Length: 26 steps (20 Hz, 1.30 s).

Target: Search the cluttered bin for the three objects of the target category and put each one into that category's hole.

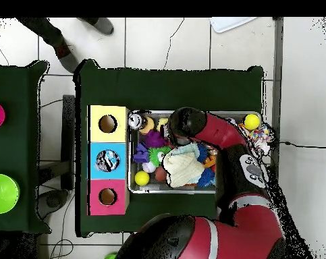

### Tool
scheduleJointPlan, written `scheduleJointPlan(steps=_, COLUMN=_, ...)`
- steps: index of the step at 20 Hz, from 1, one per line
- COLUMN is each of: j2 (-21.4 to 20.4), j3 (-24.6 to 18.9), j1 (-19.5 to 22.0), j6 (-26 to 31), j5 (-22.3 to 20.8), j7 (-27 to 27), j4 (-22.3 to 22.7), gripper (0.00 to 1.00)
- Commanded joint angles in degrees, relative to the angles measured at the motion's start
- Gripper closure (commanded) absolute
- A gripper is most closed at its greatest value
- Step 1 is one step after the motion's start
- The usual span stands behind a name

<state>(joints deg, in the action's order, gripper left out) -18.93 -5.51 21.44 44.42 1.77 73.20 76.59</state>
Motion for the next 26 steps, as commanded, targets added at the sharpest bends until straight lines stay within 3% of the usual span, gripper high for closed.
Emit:
scheduleJointPlan(steps=1, j2=-0.4, j3=6.7, j1=-0.4, j6=9.6, j5=-10.8, j7=-1.9, j4=-9.2, gripper=0.00)
scheduleJointPlan(steps=4, j2=-0.8, j3=7.5, j1=-0.9, j6=11.0, j5=-14.3, j7=-3.2, j4=-11.3, gripper=0.00)
scheduleJointPlan(steps=16, j2=-1.3, j3=7.6, j1=-0.6, j6=15.0, j5=-21.6, j7=-6.1, j4=-14.9, gripper=0.00)
scheduleJointPlan(steps=26, j2=4.1, j3=9.2, j1=1.5, j6=12.1, j5=-30.0, j7=-9.0, j4=-20.0, gripper=0.00)
